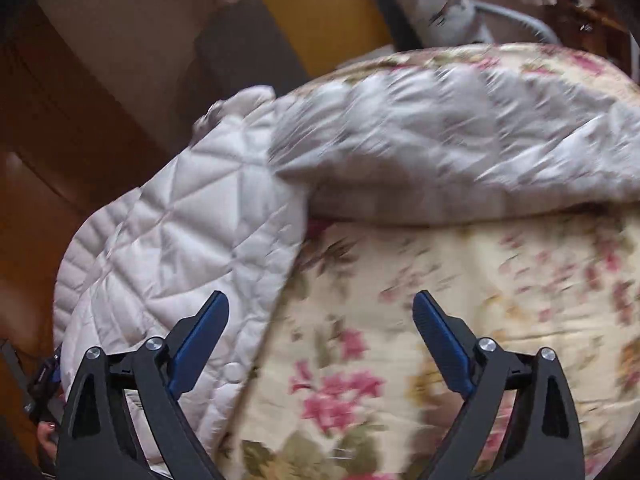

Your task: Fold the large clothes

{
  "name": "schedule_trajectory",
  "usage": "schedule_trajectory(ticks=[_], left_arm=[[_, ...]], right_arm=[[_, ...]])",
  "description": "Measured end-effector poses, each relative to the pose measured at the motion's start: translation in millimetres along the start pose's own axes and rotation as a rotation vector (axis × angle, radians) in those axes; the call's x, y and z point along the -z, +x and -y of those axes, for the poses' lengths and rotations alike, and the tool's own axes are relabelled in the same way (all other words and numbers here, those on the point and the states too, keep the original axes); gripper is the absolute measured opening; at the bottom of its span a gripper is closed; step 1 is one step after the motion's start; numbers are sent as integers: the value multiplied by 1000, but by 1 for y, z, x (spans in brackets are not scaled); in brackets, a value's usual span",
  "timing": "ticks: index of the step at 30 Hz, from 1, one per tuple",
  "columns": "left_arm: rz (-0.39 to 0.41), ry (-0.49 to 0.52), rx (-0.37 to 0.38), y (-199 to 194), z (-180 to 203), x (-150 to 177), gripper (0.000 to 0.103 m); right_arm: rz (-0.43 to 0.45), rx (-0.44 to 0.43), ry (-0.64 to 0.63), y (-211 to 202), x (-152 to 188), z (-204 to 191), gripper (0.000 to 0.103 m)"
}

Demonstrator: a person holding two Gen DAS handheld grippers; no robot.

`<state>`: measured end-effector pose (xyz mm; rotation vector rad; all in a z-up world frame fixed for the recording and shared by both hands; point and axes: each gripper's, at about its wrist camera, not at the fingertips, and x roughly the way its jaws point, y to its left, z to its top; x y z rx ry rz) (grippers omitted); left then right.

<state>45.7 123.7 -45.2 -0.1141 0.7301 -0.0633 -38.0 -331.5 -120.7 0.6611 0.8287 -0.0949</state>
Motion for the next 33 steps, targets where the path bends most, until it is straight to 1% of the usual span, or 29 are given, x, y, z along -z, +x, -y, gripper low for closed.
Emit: schedule_trajectory(ticks=[2, 3, 5, 7, 9, 10, 11, 13, 14, 15, 16, 17, 18, 19, 20, 21, 22, 23, 24, 27, 28, 29, 33], left_arm=[[59, -3, -19, -14, -5, -4, 100], [90, -17, -27, -21, -11, -6, 100], [137, -54, -57, -30, -24, -11, 100], [151, -70, -73, -29, -35, -16, 100], [125, -61, -119, -16, -45, -19, 100], [115, -55, -131, -10, -51, -21, 100], [88, -49, -137, -1, -55, -21, 100], [-17, -75, -46, 25, -65, -18, 100], [-61, -99, -13, 35, -71, -16, 94], [-95, -129, 14, 44, -76, -13, 86], [-128, -154, 42, 52, -81, -11, 71], [-174, -191, 61, 61, -86, -10, 59], [-199, -213, 59, 65, -89, -9, 51], [-218, -227, 58, 69, -90, -8, 38], [-231, -238, 62, 73, -93, -11, 29], [-230, -237, 66, 74, -96, -16, 23], [-222, -225, 64, 74, -97, -22, 15], [-211, -203, 59, 74, -98, -27, 10], [-189, -170, 48, 73, -99, -38, 8], [-137, -118, 14, 72, -103, -63, 3], [-121, -102, -1, 73, -105, -72, 3], [-95, -81, -27, 74, -108, -84, 0], [-15, -53, -107, 81, -126, -128, 0]], right_arm=[[-37, -38, 27, 27, 9, -16, 87], [-36, -44, 51, 37, 12, -22, 87], [23, -52, 59, 42, 14, -30, 87], [54, -60, 51, 47, 15, -36, 88], [87, -80, 53, 47, 18, -32, 90], [105, -87, 40, 48, 20, -33, 90], [120, -96, 21, 46, 19, -30, 91], [139, -118, -12, 39, 22, -22, 95], [143, -130, -17, 39, 23, -22, 97], [142, -136, -18, 40, 22, -22, 98], [139, -136, -20, 41, 22, -24, 100], [138, -135, -26, 42, 22, -25, 100], [139, -131, -33, 43, 23, -27, 101], [141, -126, -39, 43, 24, -29, 101], [142, -122, -42, 44, 24, -30, 101], [144, -123, -43, 45, 24, -31, 101], [146, -126, -41, 45, 24, -31, 101], [147, -131, -39, 45, 24, -30, 101], [150, -135, -36, 44, 24, -29, 101], [155, -136, -37, 44, 25, -29, 101], [155, -133, -39, 44, 25, -29, 101], [154, -131, -40, 44, 25, -29, 101], [155, -130, -44, 43, 26, -28, 101]])
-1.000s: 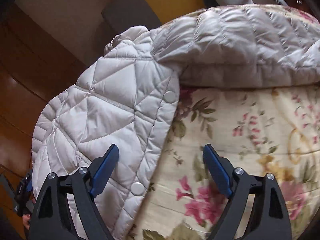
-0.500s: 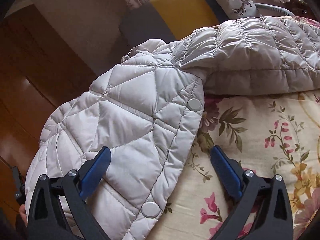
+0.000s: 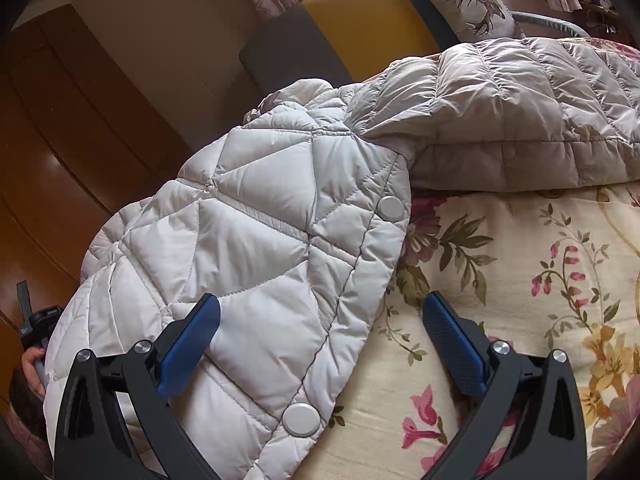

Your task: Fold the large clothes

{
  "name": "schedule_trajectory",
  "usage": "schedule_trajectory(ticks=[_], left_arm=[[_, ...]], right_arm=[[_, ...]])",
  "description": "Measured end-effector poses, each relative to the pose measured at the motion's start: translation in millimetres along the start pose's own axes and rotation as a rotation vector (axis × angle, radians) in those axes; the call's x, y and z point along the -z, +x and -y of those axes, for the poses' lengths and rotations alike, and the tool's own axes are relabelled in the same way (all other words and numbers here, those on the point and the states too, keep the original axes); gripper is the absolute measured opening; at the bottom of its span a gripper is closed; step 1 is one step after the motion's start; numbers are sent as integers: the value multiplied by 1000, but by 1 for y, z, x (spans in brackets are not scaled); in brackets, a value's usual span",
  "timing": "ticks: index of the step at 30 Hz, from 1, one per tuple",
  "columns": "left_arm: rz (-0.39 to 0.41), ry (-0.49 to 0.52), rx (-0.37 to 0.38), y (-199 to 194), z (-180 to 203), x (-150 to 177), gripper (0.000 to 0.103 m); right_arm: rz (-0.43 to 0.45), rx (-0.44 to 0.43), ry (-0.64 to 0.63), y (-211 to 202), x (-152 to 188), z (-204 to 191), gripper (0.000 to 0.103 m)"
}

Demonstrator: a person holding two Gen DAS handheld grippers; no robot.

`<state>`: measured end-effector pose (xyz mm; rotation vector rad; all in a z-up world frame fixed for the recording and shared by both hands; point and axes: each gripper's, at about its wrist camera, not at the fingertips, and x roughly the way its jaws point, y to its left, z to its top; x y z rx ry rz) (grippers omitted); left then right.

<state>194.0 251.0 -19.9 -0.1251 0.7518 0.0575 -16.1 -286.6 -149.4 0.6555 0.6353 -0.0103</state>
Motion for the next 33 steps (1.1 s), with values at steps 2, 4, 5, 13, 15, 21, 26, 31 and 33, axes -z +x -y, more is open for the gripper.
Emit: schedule_trajectory(ticks=[2, 4, 5, 13, 15, 21, 26, 31, 33], left_arm=[[29, -3, -35, 6, -8, -19, 0], [64, 9, -76, 15, -13, -37, 0], [65, 13, -73, 20, -14, -43, 0], [-1, 12, 302, 24, -2, -16, 90], [-10, 66, 377, 21, 8, -1, 90], [-197, 178, 452, 51, 29, 39, 49], [-208, 255, 282, 60, 39, 23, 7], [-86, 251, 64, 72, 31, -41, 7], [-41, 272, -33, 84, 32, -62, 7]], right_arm=[[5, -3, 2, -1, 0, 1, 101], [10, -1, 0, -1, 1, 1, 101], [12, 0, -1, -1, 1, 0, 101], [24, -5, 3, -3, 2, 2, 101], [24, -5, 2, -3, 2, 2, 101], [23, -4, 2, -3, 2, 1, 101], [23, -2, 1, -3, 1, 1, 101], [23, -4, 1, -3, 1, 1, 101], [23, -3, 1, -2, 2, 1, 101]])
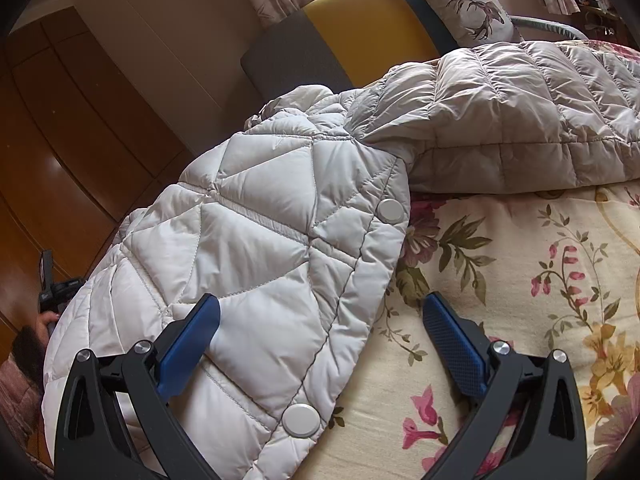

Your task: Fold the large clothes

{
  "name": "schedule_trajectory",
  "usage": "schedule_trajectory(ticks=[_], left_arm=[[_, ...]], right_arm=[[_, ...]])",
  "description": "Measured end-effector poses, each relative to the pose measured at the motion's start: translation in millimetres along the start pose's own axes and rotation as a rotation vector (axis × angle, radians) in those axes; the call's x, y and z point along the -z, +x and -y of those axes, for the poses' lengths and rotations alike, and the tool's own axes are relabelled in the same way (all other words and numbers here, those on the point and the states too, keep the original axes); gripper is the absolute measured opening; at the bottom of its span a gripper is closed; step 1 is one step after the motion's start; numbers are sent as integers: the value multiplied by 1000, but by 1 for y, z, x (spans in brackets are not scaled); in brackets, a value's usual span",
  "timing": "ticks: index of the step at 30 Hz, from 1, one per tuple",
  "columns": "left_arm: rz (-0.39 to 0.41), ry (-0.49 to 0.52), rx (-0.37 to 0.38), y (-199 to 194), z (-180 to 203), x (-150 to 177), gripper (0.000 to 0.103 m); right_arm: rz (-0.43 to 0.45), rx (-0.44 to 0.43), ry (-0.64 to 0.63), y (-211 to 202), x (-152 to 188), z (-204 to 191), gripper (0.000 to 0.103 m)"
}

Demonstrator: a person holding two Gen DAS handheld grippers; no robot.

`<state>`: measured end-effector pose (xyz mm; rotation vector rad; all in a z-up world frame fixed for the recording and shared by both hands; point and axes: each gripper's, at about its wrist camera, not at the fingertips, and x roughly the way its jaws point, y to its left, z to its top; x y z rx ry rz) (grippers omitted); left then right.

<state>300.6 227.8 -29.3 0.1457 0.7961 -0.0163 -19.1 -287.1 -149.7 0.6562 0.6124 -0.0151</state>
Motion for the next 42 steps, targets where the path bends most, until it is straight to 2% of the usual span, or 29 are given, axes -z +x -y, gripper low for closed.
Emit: schedule_trajectory(ticks=[2, 4, 5, 6, 7, 8, 9, 11, 12, 13, 14, 16, 18, 21, 22, 25, 28, 30, 31, 33, 34, 36, 37, 38, 39, 40, 42], left_arm=[[41, 70, -130, 15, 7, -18, 7], [36, 123, -270, 31, 15, -24, 7], [29, 116, -302, 37, 16, -26, 7], [21, 60, -312, 37, 14, -25, 7], [27, -11, -260, 32, 11, -23, 7], [44, -111, -129, 22, 9, -17, 12], [47, -159, -50, 14, 11, -10, 19], [60, -222, 66, -5, 21, 5, 64], [85, -226, 130, -20, 32, 16, 70], [99, -214, 185, -30, 43, 26, 71], [98, -194, 237, -37, 54, 36, 73], [52, -133, 335, -48, 83, 60, 73], [-3, -114, 436, -52, 108, 84, 73], [-71, -121, 523, -54, 132, 111, 73], [-83, -127, 540, -55, 135, 116, 73], [-99, -164, 567, -58, 143, 128, 73], [-108, -171, 588, -65, 148, 135, 73], [-117, -169, 583, -63, 148, 137, 73], [-134, -172, 591, -63, 150, 140, 73], [-178, -183, 603, -61, 156, 145, 73], [-205, -187, 619, -58, 161, 149, 73], [-235, -180, 640, -59, 170, 157, 76], [-219, -168, 644, -65, 174, 160, 81], [-211, -152, 667, -69, 179, 164, 81], [-223, -146, 703, -71, 183, 168, 81], [-232, -157, 729, -74, 186, 173, 81], [-236, -201, 801, -77, 188, 184, 81]], right_arm=[[0, 0, 0, 0, 0, 0, 101], [0, 0, 0, 0, 0, 0, 101], [0, 0, 0, 0, 0, 0, 101], [-2, 1, 0, 0, 0, 0, 101], [-5, 4, -1, 0, 0, -1, 101], [-9, 10, -2, 1, -1, -2, 101], [-19, 19, -1, 1, -1, -3, 101], [-42, 32, 12, 2, -5, -5, 101], [-52, 29, 23, 1, -6, -7, 96], [-61, 11, 36, -1, -6, -8, 82], [-74, -21, 54, -2, -7, -9, 74], [-101, -58, 119, -3, -5, -7, 62], [-135, -94, 191, -4, -1, -2, 51], [-167, -123, 214, -9, -2, 1, 21], [-157, -117, 189, -15, -6, -1, 16], [-83, -108, 141, -42, -26, 0, 13], [-31, -11, 45, -59, -49, 2, 11], [-2, 96, -5, -61, -62, 12, 10], [0, 151, -12, -58, -66, 23, 2], [-16, 297, -3, -49, -69, 50, 0], [-46, 346, 22, -43, -68, 68, 0], [-90, 348, 103, -44, -59, 91, 9], [-76, 295, 155, -52, -51, 98, 37], [-57, 205, 204, -62, -44, 102, 60], [-35, 109, 254, -72, -37, 103, 89], [-17, 22, 301, -81, -29, 103, 90], [-57, -95, 347, -87, -16, 98, 88]])
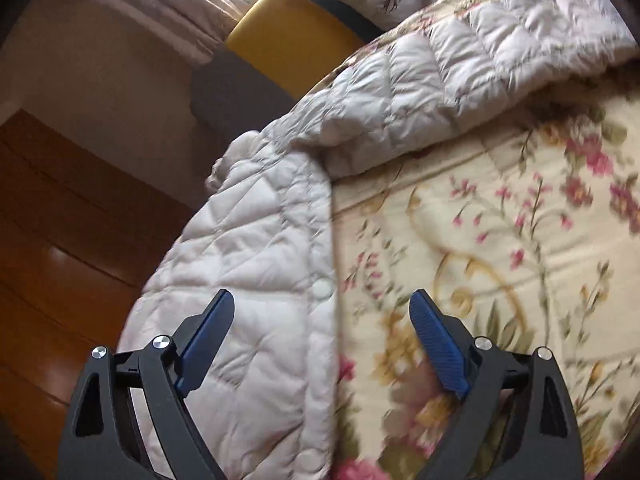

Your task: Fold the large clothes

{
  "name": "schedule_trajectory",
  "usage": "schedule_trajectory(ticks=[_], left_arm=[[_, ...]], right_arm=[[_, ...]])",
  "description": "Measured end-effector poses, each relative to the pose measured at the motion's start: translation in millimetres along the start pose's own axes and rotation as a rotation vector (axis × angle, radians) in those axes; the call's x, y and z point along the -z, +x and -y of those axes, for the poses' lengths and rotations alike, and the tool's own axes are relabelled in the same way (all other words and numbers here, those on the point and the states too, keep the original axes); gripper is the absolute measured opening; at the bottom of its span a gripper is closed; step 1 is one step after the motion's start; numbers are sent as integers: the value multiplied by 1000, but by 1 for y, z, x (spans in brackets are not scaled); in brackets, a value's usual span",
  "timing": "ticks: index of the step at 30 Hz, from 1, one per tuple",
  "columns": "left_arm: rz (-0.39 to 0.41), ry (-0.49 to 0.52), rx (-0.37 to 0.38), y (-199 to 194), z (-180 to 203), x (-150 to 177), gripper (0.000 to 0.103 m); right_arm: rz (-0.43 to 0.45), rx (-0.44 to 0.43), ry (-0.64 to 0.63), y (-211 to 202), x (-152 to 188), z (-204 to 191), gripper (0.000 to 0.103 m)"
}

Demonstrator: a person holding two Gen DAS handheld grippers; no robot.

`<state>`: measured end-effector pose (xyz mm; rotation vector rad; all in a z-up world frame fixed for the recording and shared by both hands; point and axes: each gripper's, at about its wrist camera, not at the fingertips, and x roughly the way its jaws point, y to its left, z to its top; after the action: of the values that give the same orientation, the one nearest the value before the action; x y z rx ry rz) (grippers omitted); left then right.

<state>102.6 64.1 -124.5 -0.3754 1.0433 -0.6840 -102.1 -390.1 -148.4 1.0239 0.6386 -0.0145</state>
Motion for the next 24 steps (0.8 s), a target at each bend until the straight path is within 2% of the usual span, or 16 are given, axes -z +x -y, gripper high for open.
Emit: schedule_trajectory(ticks=[2, 3, 4, 5, 6, 7, 9, 12, 14, 16, 18, 20, 21, 24], left_arm=[[-21, -25, 52, 3, 0, 6, 69], [-32, -44, 68, 5, 1, 8, 67], [-40, -56, 83, 5, 1, 8, 53], [-53, -69, 110, 6, 1, 7, 27], [-81, -102, 147, 7, 0, 5, 22], [-80, -117, 149, 4, -1, 2, 15], [-45, -80, 112, -18, 3, -9, 12], [27, 11, 51, -63, 7, -29, 12], [29, 37, 8, -86, 0, -32, 12], [18, 51, -47, -96, -10, -28, 12], [-9, 85, -131, -91, -20, -16, 12], [-38, 116, -208, -77, -27, -1, 12], [-29, 143, -232, -73, -27, 5, 12], [-6, 180, -268, -79, -18, 7, 21]], right_arm=[[-84, -43, 4, 6, 15, -6, 86], [-120, -42, -15, 10, 23, -11, 83], [-139, -20, -56, 14, 31, -21, 71], [-150, 13, -111, 18, 40, -34, 60], [-161, 48, -161, 24, 45, -45, 39], [-164, 83, -193, 28, 47, -55, 25], [-140, 107, -228, 22, 45, -63, 22], [-42, 121, -261, -12, 27, -69, 21], [-19, 154, -286, -31, 17, -67, 21], [-41, 205, -308, -39, 15, -56, 21], [-96, 263, -308, -34, 24, -39, 21], [-126, 280, -297, -19, 31, -23, 23], [-105, 285, -313, -17, 32, -20, 27], [-70, 358, -355, -20, 27, -29, 56]])
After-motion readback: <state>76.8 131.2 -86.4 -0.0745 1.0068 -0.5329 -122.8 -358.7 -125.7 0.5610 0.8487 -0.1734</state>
